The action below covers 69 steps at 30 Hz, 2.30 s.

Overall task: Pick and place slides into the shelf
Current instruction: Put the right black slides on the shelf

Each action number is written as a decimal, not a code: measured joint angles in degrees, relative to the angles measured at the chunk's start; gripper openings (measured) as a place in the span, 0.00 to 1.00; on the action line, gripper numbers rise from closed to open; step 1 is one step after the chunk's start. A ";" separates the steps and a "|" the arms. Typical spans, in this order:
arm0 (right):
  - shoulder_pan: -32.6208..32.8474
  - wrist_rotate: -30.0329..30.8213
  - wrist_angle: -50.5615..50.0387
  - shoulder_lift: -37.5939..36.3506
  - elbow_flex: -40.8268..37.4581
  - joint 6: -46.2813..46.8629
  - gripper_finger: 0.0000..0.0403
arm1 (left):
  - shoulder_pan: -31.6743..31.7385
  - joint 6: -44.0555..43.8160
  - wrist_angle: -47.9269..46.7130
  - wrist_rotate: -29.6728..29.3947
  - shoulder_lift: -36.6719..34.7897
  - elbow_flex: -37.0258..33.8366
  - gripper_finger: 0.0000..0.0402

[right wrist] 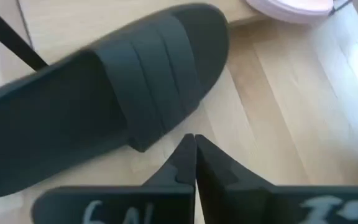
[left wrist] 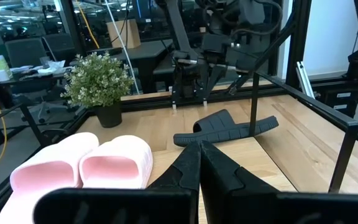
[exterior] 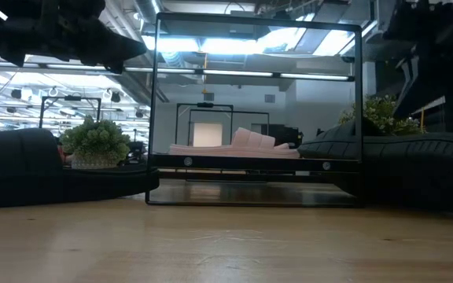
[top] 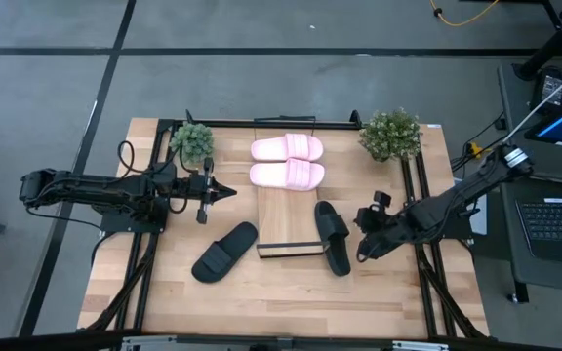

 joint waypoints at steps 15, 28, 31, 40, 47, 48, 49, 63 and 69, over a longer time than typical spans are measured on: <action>-0.39 -1.81 6.96 1.90 0.00 1.60 0.25 | 0.00 2.91 -1.62 0.02 0.00 -0.02 0.00; -0.37 -3.19 11.79 8.67 0.00 -1.43 0.35 | 0.02 2.91 -2.44 0.02 0.00 -0.02 0.00; -0.37 -3.26 12.04 10.51 0.00 -1.45 0.35 | 0.01 2.91 -2.48 0.02 0.00 -0.02 0.00; -0.43 -2.77 13.10 13.68 0.00 -1.38 0.34 | 0.02 2.91 -2.55 0.03 0.00 -0.02 0.00; -0.99 -1.32 13.14 14.62 0.00 -1.43 0.34 | 0.02 2.91 -2.56 0.04 0.00 -0.02 0.00; -1.09 -1.07 13.13 14.62 0.00 -1.43 0.34 | 0.01 2.91 -2.56 0.02 0.00 -0.02 0.00; -1.27 -0.99 12.97 14.62 0.00 -1.43 0.34 | 0.02 2.91 -2.56 0.04 0.00 -0.02 0.00; -1.67 2.43 12.05 14.62 -0.02 -1.84 0.34 | 0.02 2.91 -2.56 0.04 0.00 -0.02 0.00; -1.66 4.67 10.63 14.62 -0.04 -1.84 0.31 | 0.02 2.91 -2.56 0.04 0.00 -0.02 0.00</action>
